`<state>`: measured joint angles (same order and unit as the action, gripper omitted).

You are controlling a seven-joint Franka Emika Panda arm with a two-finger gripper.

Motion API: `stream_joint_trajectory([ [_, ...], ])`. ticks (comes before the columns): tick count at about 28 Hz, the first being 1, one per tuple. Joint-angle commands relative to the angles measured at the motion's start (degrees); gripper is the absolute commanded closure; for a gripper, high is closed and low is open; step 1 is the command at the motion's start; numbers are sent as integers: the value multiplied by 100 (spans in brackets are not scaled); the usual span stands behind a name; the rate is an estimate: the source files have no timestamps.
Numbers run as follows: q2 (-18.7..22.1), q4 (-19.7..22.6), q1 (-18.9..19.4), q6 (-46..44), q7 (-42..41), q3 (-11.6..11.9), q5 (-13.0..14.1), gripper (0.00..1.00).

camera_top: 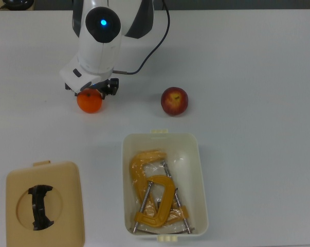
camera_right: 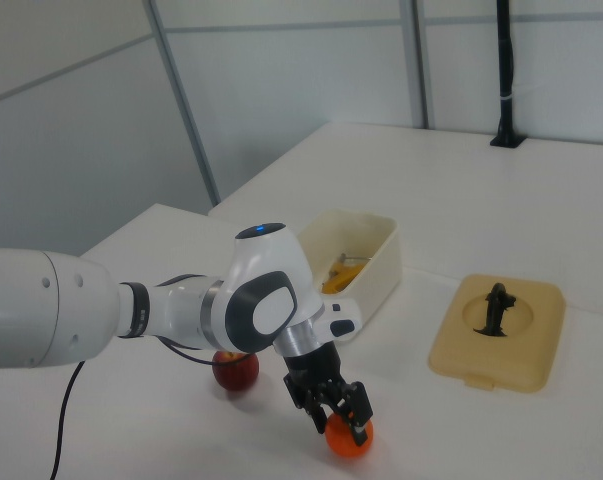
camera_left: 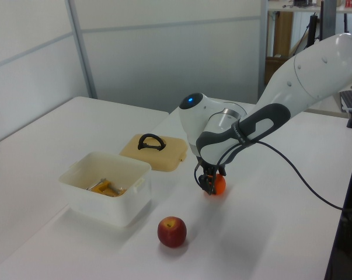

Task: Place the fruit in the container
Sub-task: 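Lift the orange and carry it over the white container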

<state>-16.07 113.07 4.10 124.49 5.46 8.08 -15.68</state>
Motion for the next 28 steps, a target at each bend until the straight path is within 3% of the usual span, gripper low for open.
stream_joint_trajectory([
  [1, 69, 14, 65, 120, 472, 27, -128, 100],
  [7, 218, -363, 65, -73, 623, 18, 126, 100],
  [9, 236, -653, 56, -266, 597, 18, 398, 100],
  [10, 219, -985, 56, -459, 562, 18, 730, 100],
  [11, 210, -1136, 56, -539, 526, 27, 890, 100],
  [16, 218, -1664, 74, -654, 596, 18, 1470, 100],
  [22, 17, -1937, 258, -540, 1131, -26, 1718, 100],
  [28, -326, -2140, 442, 459, 2281, -342, 1613, 100],
])
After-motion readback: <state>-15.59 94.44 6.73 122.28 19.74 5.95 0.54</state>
